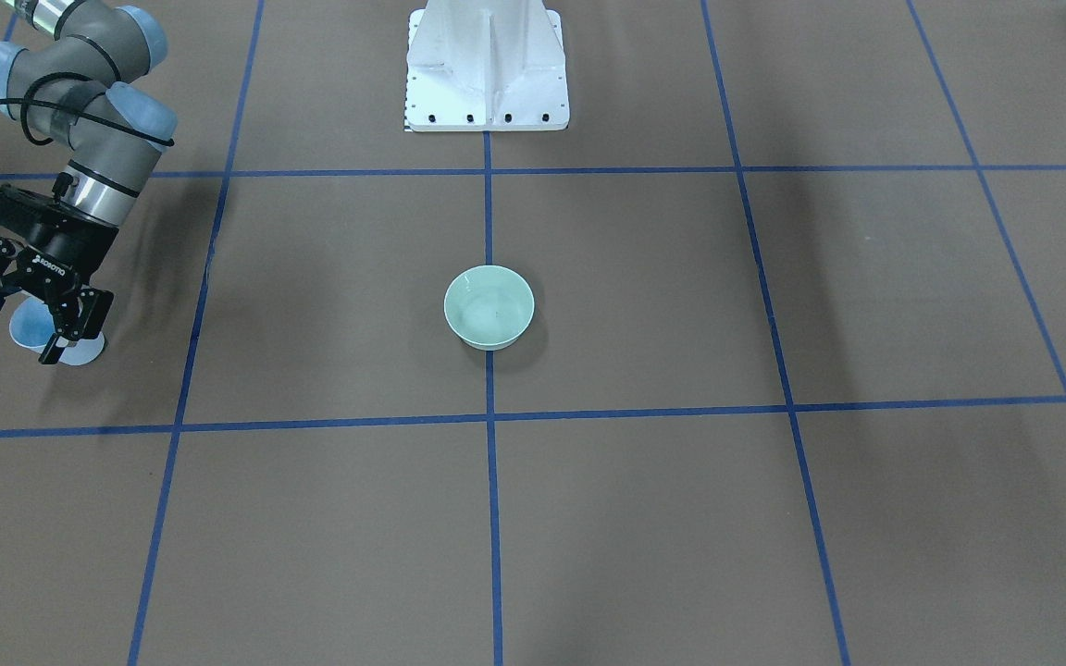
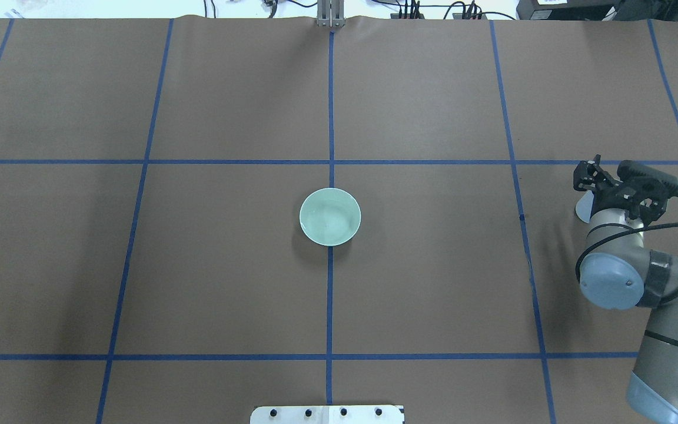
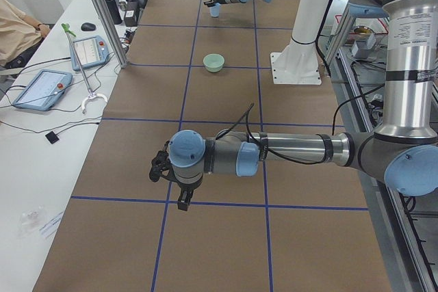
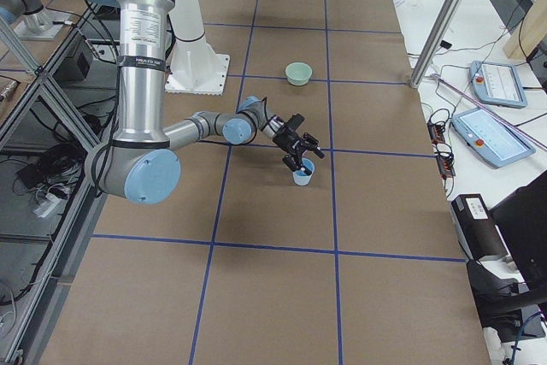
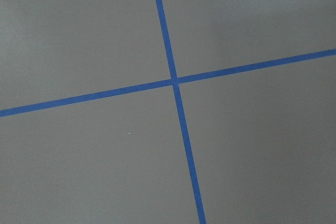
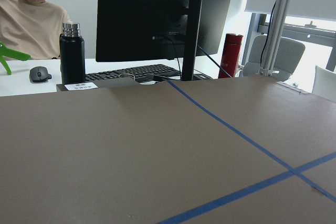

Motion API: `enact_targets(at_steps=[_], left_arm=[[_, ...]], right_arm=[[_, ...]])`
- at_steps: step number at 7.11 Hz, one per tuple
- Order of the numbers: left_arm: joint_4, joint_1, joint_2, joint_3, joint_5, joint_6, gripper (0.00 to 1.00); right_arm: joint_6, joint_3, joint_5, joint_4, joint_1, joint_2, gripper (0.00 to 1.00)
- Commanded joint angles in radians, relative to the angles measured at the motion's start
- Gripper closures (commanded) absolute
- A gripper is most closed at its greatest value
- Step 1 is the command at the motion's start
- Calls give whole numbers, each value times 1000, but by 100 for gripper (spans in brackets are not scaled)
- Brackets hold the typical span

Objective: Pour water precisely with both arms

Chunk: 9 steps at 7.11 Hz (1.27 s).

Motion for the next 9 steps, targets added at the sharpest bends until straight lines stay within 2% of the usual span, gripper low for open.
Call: enact_targets(at_steps=[1, 2, 3, 4, 6, 7, 8, 9], left_arm=[[1, 1, -7, 0, 0, 0, 0], [1, 1, -9, 0, -2, 0, 0], [3, 1, -18, 0, 0, -2, 0], [8, 1, -32, -1, 0, -2, 0], [-2, 11, -71, -6, -8, -93, 0], [0, 33, -97, -7, -8, -95, 0], [0, 56, -131, -12, -8, -97, 0], [1, 82, -177, -12, -6, -97, 0]], right_arm=[[-197, 52, 121, 6, 96, 9, 0], [-304, 61, 213, 18, 144, 24, 0], [-465, 62, 348, 70, 211, 53, 0], [-621, 61, 503, 86, 308, 57, 0], [-1030, 58, 893, 85, 585, 69, 0], [-1274, 27, 1112, 69, 759, 71, 0], [-1478, -41, 1294, 66, 904, 71, 0], [-1679, -103, 1384, 19, 995, 78, 0]])
